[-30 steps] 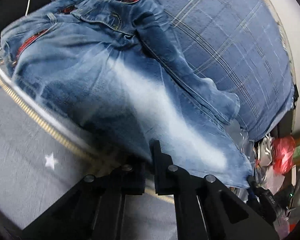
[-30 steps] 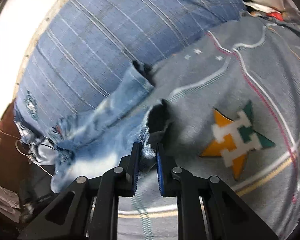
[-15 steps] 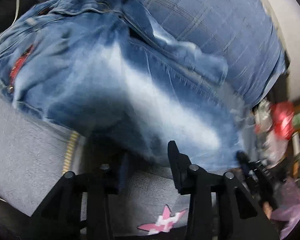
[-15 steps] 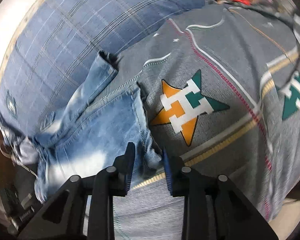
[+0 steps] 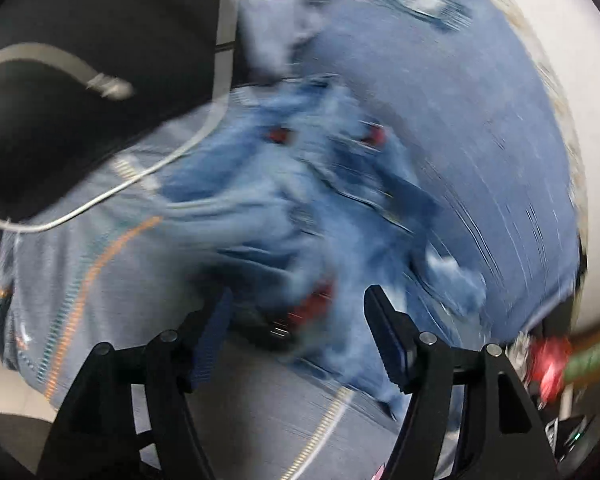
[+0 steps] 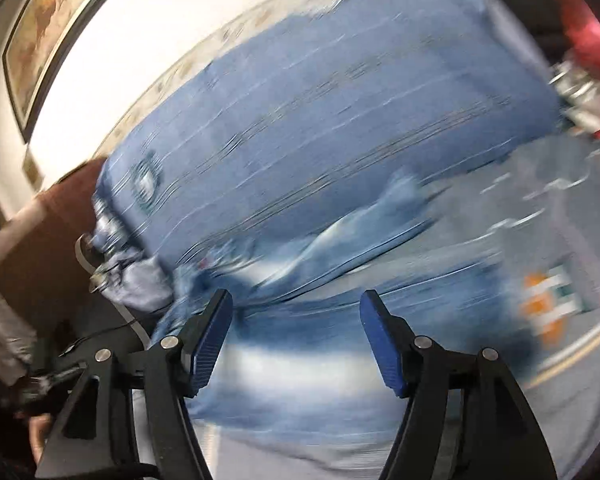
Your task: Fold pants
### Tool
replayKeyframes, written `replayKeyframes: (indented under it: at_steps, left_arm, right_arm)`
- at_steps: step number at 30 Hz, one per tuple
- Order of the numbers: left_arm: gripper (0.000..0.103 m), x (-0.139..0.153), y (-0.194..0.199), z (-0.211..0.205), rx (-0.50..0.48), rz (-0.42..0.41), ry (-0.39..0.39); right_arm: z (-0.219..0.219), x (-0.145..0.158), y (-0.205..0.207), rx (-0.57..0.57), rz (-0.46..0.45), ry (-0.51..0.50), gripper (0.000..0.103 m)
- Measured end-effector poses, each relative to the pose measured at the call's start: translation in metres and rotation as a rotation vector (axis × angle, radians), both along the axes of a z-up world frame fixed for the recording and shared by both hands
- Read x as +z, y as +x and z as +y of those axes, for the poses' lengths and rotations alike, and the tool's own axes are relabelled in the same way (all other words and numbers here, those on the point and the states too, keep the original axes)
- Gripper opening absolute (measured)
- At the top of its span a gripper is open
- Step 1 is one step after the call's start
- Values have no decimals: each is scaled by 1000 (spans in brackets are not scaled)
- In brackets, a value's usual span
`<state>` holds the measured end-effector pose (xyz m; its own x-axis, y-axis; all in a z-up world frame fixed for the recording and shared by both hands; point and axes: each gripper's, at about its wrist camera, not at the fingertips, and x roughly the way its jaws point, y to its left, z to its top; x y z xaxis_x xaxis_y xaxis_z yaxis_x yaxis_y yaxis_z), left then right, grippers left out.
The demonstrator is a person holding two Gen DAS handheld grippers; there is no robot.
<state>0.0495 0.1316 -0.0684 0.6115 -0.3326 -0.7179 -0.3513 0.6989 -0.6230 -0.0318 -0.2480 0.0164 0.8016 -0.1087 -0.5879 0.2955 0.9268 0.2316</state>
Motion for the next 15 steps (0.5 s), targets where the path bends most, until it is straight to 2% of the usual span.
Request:
replayKeyframes:
  at_steps: [3, 5, 7, 11, 13, 15]
  left_arm:
    - [69, -21, 1, 15, 33, 73, -60]
    - [69, -27, 4, 15, 29, 88, -57]
    - [69, -30, 9, 16, 27, 97, -49]
    - [69, -45, 24, 26, 51, 120, -178]
    - [68, -46, 34, 27, 52, 126, -207]
    - [63, -41, 40, 28, 43, 115, -199]
  right_arm:
    - [40, -29, 36, 149, 72, 93, 67]
    - [73, -55, 54, 246, 130, 104, 67]
    - [98, -84, 66, 353, 232, 103, 67]
    - [131, -115, 76, 456, 358, -28, 70]
    - [136, -125, 80, 477, 389, -57, 71]
    - [140, -138, 83, 471, 429, -99, 74]
